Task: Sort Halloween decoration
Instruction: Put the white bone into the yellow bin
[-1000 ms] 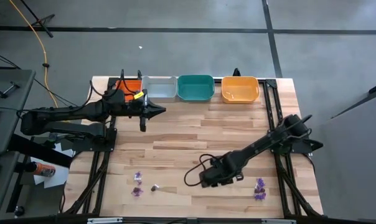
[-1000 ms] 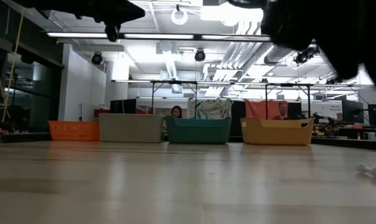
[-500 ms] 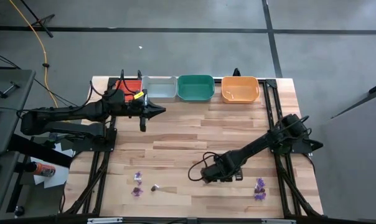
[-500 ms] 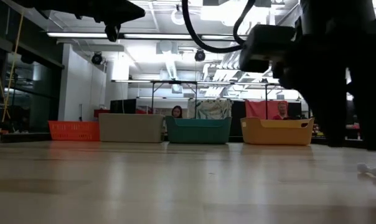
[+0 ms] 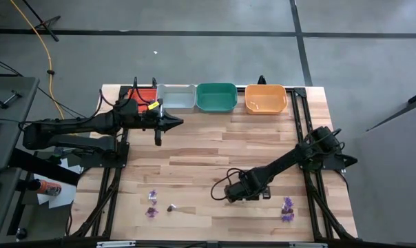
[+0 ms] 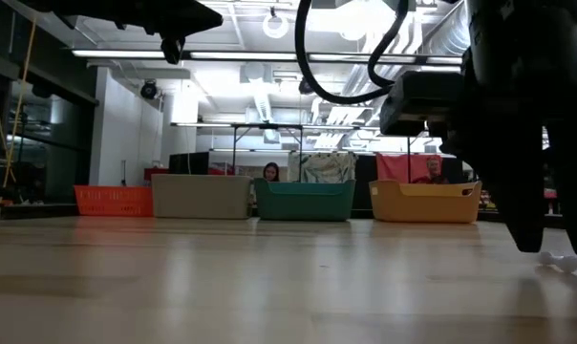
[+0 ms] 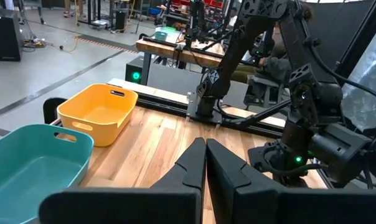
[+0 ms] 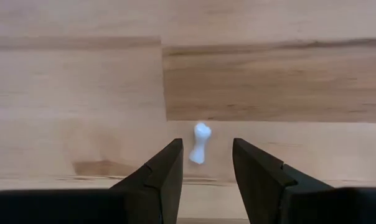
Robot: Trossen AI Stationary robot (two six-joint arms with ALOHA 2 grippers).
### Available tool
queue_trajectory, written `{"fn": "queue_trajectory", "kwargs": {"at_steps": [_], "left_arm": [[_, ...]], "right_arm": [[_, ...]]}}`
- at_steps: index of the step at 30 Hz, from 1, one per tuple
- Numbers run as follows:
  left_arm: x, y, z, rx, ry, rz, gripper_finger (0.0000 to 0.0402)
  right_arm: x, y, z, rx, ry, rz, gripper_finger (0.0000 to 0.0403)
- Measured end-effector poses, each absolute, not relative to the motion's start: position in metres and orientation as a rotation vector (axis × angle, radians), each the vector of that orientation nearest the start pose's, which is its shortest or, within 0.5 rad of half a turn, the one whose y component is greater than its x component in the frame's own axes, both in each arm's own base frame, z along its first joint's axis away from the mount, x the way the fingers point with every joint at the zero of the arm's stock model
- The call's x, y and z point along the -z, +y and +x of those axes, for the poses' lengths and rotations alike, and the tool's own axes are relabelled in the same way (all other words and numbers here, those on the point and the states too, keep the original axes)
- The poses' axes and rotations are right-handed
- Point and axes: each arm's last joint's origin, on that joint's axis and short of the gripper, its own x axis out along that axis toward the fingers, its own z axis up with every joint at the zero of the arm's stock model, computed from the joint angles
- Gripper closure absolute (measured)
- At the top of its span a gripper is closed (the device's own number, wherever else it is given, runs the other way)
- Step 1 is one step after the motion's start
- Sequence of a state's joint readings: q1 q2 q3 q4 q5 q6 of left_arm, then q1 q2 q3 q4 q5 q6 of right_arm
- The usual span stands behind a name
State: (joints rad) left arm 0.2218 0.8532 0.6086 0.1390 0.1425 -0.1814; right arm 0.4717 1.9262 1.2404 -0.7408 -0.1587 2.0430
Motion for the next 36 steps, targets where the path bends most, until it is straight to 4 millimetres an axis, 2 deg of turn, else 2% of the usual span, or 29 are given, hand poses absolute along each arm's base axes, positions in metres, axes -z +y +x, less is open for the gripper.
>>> {"fn": "queue_trajectory", "kwargs": {"at_steps": [6, 10, 13, 17, 19, 29, 33, 36], "left_arm": [[-0.291, 0.039, 0.191, -0.089, 0.097, -0.201, 0.0399], [-0.291, 0.039, 0.191, -0.089, 0.096, -0.201, 0.0399], [-0.291, 0.039, 0.191, -0.089, 0.097, -0.200, 0.0399], [-0.291, 0.039, 0.191, -0.092, 0.096, -0.200, 0.0399], [-0.291, 0.039, 0.191, -0.092, 0.097, -0.199, 0.0399], [-0.291, 0.039, 0.191, -0.092, 0.096, -0.199, 0.0399], [-0.291, 0.039, 0.191, -0.092, 0.096, -0.199, 0.0399], [-0.291, 0.039, 0.191, -0.093, 0.102, -0.210, 0.0399]], "right_arm": [[-0.134, 0.167, 0.317, 1.059, 1.361, 1.384, 0.0269], [-0.133, 0.167, 0.316, 1.066, 1.353, 1.363, 0.0276], [-0.132, 0.167, 0.316, 1.061, 1.359, 1.341, 0.0305], [-0.132, 0.169, 0.314, 1.047, 1.348, 1.310, 0.0377], [-0.131, 0.170, 0.313, 1.041, 1.348, 1.295, 0.0393], [-0.137, 0.179, 0.306, 1.008, 1.303, 1.245, 0.0400], [-0.146, 0.182, 0.302, 0.981, 1.243, 1.213, 0.0401], [-0.160, 0.184, 0.298, 0.915, 1.168, 1.173, 0.0402]]}}
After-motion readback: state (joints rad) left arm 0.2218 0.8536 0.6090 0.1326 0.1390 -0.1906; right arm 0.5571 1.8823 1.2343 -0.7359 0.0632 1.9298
